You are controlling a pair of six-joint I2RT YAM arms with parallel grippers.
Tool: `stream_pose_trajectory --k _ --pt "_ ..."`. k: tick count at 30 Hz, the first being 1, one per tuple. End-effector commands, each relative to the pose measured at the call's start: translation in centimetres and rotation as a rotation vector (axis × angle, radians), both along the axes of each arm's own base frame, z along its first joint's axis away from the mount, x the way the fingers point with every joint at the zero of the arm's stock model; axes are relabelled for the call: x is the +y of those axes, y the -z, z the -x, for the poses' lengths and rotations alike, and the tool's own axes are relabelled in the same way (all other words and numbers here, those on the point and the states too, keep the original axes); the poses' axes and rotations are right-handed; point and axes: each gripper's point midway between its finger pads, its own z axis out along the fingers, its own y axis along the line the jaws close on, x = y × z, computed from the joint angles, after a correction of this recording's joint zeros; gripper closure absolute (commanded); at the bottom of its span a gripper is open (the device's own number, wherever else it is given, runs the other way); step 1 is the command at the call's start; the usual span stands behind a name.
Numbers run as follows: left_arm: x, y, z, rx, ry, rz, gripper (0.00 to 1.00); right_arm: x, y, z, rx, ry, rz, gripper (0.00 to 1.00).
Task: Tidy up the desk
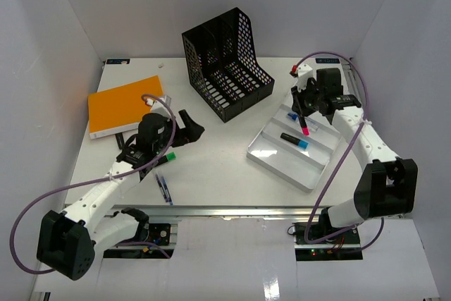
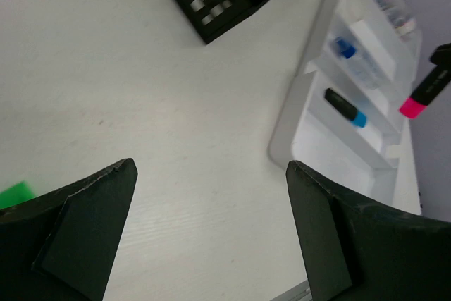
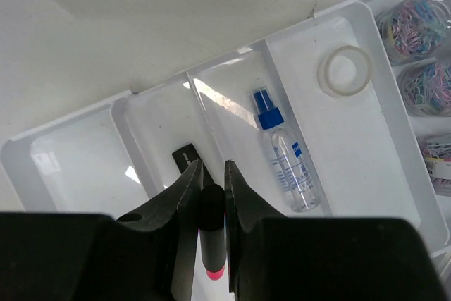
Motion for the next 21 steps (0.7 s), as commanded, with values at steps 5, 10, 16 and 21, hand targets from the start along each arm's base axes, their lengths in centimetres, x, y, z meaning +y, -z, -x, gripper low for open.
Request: stream_pose_trajectory --k 5,10,16,21 --pt "3.9 5.6 2.1 0.331 -0.227 0.148 0.02 -0.5 7.3 2.8 0.097 -0.074 0.291 0.89" --pt "6.0 6.2 1.9 0.419 -0.401 0.187 0.04 -0.6 8.0 3.3 0.101 -0.080 0.303 0.53" --pt "8.8 8.5 2.5 0.592 -0.649 0.166 0.09 0.9 6.1 3.9 0.076 -0.151 0.237 0.17" --pt "11.2 9.9 3.7 0.664 -0.862 0.171 0.14 4.1 2.4 6.4 -0.010 -0.347 0.061 0.03"
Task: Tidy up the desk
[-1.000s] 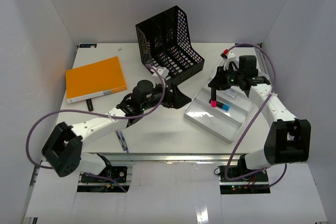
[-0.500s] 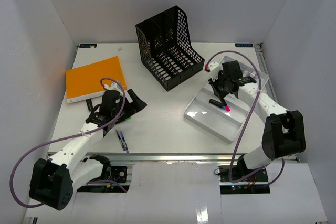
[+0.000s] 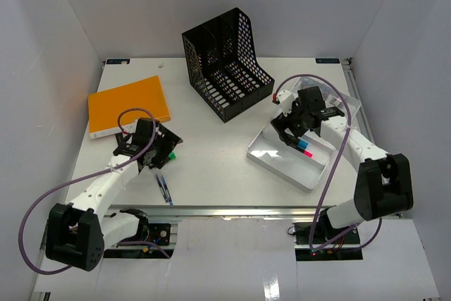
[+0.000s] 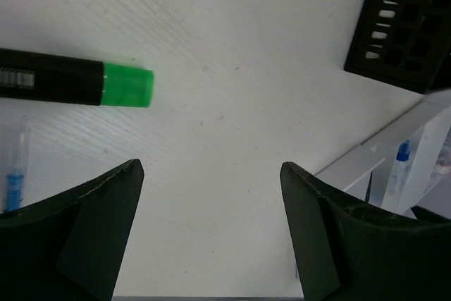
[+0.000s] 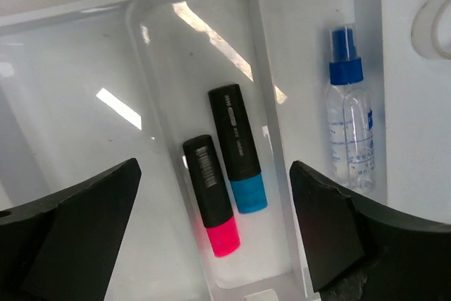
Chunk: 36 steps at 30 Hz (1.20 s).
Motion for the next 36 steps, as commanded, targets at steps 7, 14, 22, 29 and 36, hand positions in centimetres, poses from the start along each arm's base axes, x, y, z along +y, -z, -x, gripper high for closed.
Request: stream_pose_trajectory --k 7,14,22,29,36 --pt "4.4 0.9 0.8 0.095 -0.469 0.014 0.23 3.2 -5.1 3.8 -0.090 -0.242 -0.396 0.02" --pt "3.7 3.1 -0.6 0.209 -0.505 -0.005 0.23 2.7 -6.0 4.9 -0.093 -0.255 -0.480 0.02" --pt "3.9 4.8 -1.8 0.263 -0.515 -0.051 0.24 2.2 -6.5 5.4 -0.095 -0.259 -0.511 0.02" --pt "4.8 6.2 -2.9 0.312 -0.519 -0.080 0.26 1.3 -7.0 5.4 -0.120 -0.239 -0.525 0.02" --pt "5.8 8.5 -4.0 0.383 -0.469 -0.140 0.31 0.4 -7.6 5.4 -0.130 -0.219 -0.556 0.02"
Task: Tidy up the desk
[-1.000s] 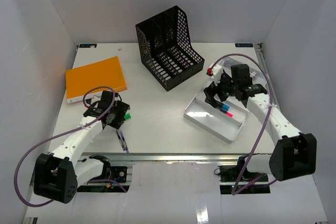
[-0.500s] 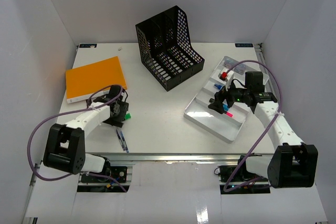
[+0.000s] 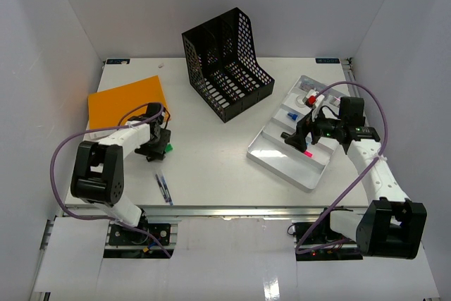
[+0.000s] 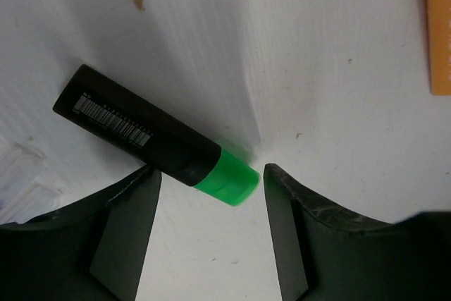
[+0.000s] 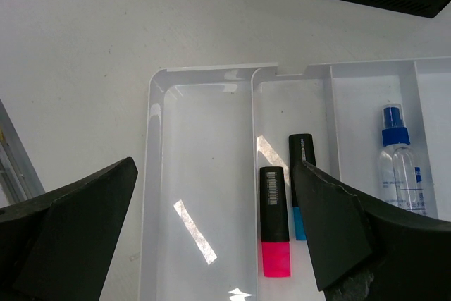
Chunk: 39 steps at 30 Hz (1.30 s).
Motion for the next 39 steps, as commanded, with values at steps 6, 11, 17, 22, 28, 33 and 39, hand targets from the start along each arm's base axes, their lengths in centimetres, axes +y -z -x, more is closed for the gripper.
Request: stream_pose_trajectory --k 6,11,17,22,28,33,39 --pt "1.5 2.4 -0.8 0.091 0.037 -0.072 0.37 -0.6 -0.9 0.5 -0.012 -0.004 -0.048 0.02" --pt "2.0 3.0 -0.7 0.120 0.072 -0.097 0.39 -0.6 -0.9 0.5 -0.012 -0.005 -0.052 0.02" --pt "0.7 4.3 -1.3 0.140 0.251 -0.063 0.43 -0.7 -0.9 0.6 -0.010 -0.006 -0.056 0.02" --pt "-0.4 5.4 -1.5 0.162 0.377 -0.029 0.53 -0.6 -0.9 0.7 -0.007 -0.013 -0.064 0.02" --pt "-2.5 4.8 -1.3 0.065 0.559 0.050 0.72 -0.6 -0.8 0.8 0.005 -0.017 -0.072 0.02" --pt "-6.5 2.2 -0.5 -0.074 0.754 0.150 0.92 -0.3 -0.5 1.0 0.021 -0.040 -0.084 0.02" --pt "-14.5 -4.6 0.0 -0.442 1.127 0.324 1.00 1.0 -0.3 2.5 0.098 -0.145 -0.164 0.02"
